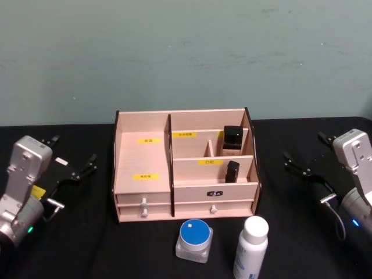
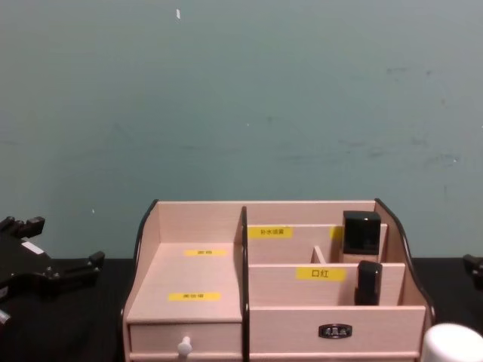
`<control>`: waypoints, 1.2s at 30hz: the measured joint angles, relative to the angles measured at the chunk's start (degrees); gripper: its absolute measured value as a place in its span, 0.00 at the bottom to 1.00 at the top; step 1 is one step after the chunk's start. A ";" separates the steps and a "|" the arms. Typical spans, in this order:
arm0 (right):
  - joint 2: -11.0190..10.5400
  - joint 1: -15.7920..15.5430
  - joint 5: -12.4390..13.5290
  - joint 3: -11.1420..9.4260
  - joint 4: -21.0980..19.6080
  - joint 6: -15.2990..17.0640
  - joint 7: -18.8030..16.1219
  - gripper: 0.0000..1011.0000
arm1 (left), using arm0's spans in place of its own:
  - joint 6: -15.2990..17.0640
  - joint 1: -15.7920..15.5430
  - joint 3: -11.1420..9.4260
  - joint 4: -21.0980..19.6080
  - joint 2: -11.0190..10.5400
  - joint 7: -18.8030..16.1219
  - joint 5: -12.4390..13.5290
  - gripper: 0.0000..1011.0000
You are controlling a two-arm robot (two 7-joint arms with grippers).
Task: Pick up the facial cleanser and watermelon frost from the table and place them into the tiered storage box.
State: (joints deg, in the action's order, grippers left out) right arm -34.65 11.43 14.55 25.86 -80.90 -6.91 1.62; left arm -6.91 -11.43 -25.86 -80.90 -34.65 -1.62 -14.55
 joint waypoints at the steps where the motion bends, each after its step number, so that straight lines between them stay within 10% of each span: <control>1: 0.00 0.00 0.00 0.00 0.00 0.00 0.00 0.99 | 0.00 0.00 0.00 0.00 0.00 0.00 0.00 1.00; 29: 0.00 0.00 0.00 0.00 0.00 0.00 0.00 0.99 | 0.00 0.00 0.00 0.00 0.00 0.00 0.00 1.00; 36: -1.82 -2.00 3.00 -2.54 -2.90 -0.87 -5.17 0.99 | 0.00 0.00 0.00 0.00 0.00 0.00 0.00 1.00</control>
State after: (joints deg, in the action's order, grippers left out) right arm -36.46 9.43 17.55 23.32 -83.80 -7.77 -3.55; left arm -6.90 -11.43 -25.86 -80.90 -34.65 -1.62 -14.55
